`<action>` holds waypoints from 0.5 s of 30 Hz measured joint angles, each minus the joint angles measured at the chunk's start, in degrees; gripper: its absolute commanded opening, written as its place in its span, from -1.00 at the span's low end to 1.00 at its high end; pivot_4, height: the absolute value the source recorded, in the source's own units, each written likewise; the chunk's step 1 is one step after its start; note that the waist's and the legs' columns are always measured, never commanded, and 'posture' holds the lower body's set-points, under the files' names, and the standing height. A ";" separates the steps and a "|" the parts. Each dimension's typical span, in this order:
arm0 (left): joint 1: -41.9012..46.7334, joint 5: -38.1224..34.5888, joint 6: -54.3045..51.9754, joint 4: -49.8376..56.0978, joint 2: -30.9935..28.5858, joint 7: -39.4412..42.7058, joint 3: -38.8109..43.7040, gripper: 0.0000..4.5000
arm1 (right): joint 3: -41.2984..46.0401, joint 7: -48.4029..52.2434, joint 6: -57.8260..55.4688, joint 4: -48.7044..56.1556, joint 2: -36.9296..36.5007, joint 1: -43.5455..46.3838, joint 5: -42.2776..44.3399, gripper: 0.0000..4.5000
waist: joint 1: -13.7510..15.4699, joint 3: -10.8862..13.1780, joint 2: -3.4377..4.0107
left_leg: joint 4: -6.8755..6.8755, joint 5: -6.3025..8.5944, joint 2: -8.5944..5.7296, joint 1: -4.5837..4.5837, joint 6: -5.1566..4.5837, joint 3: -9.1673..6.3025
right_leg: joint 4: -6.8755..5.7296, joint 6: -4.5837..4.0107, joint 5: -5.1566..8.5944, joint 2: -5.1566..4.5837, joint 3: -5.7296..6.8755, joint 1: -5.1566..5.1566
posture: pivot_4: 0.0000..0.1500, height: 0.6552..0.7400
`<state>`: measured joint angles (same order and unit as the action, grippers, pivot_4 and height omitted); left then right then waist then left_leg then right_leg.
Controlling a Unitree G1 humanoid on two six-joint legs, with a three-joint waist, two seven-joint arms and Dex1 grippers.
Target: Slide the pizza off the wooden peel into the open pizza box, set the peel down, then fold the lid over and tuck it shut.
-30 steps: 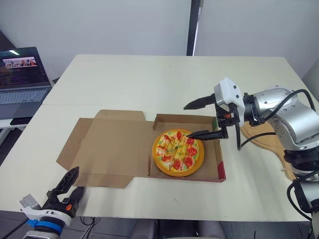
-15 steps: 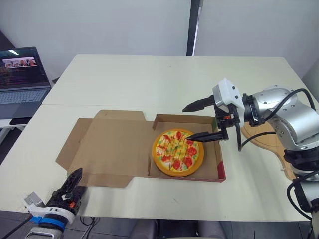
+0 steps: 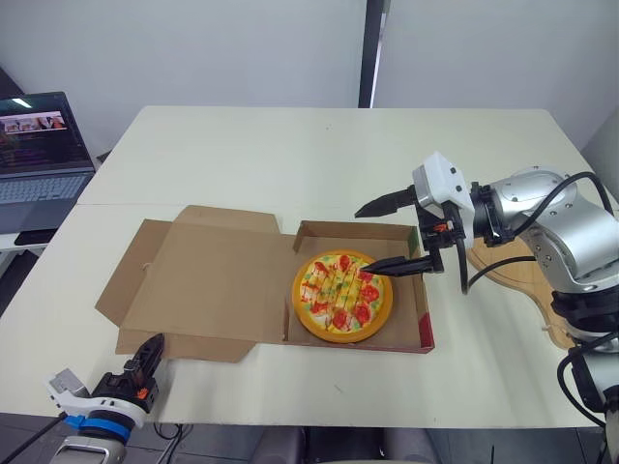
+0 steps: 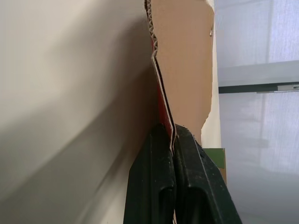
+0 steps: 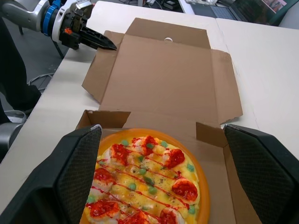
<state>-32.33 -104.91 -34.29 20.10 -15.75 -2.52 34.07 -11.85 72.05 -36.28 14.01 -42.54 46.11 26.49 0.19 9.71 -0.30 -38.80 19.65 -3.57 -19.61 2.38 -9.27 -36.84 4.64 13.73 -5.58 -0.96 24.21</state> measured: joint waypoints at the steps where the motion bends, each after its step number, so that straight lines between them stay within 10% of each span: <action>1: -0.01 1.16 -0.01 0.00 -0.38 0.94 0.00 -0.99 | 0.02 -0.05 0.24 0.03 -0.13 -0.17 -0.04 1.00 | 0.00 0.01 -0.01 | 0.00 0.00 0.01 -0.01 0.00 0.00 | 0.00 0.00 0.00 0.02 0.00 0.00 | 1.00 1.00; 15: 9.27 2.60 -0.52 8.68 -14.25 5.94 2.45 -0.99 | 1.63 -9.09 1.56 0.03 -1.26 -4.85 -5.21 1.00 | 0.09 0.03 -0.07 | 0.00 0.00 0.05 -0.05 0.04 -0.02 | 0.02 -0.08 -0.05 0.08 -0.02 0.06 | 1.00 1.00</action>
<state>-23.07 -102.31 -34.81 28.79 -30.00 3.42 36.52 -10.22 62.96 -34.71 14.04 -43.80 41.27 21.27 0.29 9.74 -0.38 -38.80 19.65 -3.52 -19.66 2.42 -9.29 -36.82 4.56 13.68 -5.50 -0.97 24.27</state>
